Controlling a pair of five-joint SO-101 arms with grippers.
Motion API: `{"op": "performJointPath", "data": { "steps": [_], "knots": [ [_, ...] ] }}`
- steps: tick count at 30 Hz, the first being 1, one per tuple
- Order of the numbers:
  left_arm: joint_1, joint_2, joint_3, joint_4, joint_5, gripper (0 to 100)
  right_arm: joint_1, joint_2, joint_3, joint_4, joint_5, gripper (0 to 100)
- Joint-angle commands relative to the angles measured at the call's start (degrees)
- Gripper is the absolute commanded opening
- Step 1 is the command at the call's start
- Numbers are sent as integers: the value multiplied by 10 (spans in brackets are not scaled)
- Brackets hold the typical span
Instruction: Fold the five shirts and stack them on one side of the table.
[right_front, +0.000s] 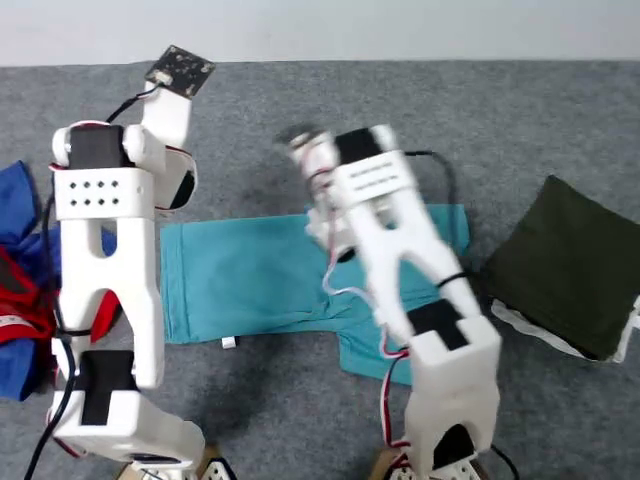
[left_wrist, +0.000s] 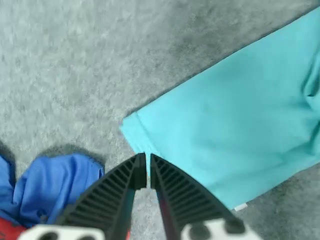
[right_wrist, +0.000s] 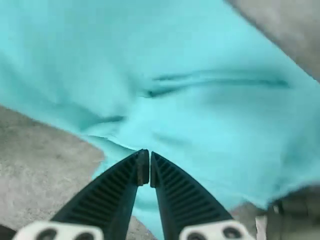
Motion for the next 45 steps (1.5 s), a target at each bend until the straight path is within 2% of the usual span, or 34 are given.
{"op": "performJointPath", "data": {
  "steps": [1, 4, 7, 10, 14, 18, 22, 31, 39, 45],
  "knots": [
    [40, -53, -2, 1, 18, 26, 65, -69, -26, 24, -27, 9],
    [86, -61, 4, 2, 48, 26, 100, -108, -26, 24, -36, 9],
    [156, -61, 43, -3, 69, 26, 145, -152, -26, 24, -81, 9],
    [236, -62, 110, -35, 76, 26, 203, -203, -26, 24, -110, 9],
    [336, -61, 172, -82, 76, 27, 295, -269, -26, 24, -113, 9],
    [422, -61, 233, -148, 72, 76, 387, -321, -25, 24, -111, 9],
    [484, -39, 271, -187, 7, 152, 459, -350, -15, 24, -111, 9],
    [545, 73, 270, -235, -62, 209, 530, -413, 102, 23, -88, 9],
    [586, 168, 240, -273, -62, 218, 538, -447, 146, 23, -62, 9],
    [585, 247, 159, -241, -60, 188, 538, -450, 146, 23, -62, 9]
  ]
}}
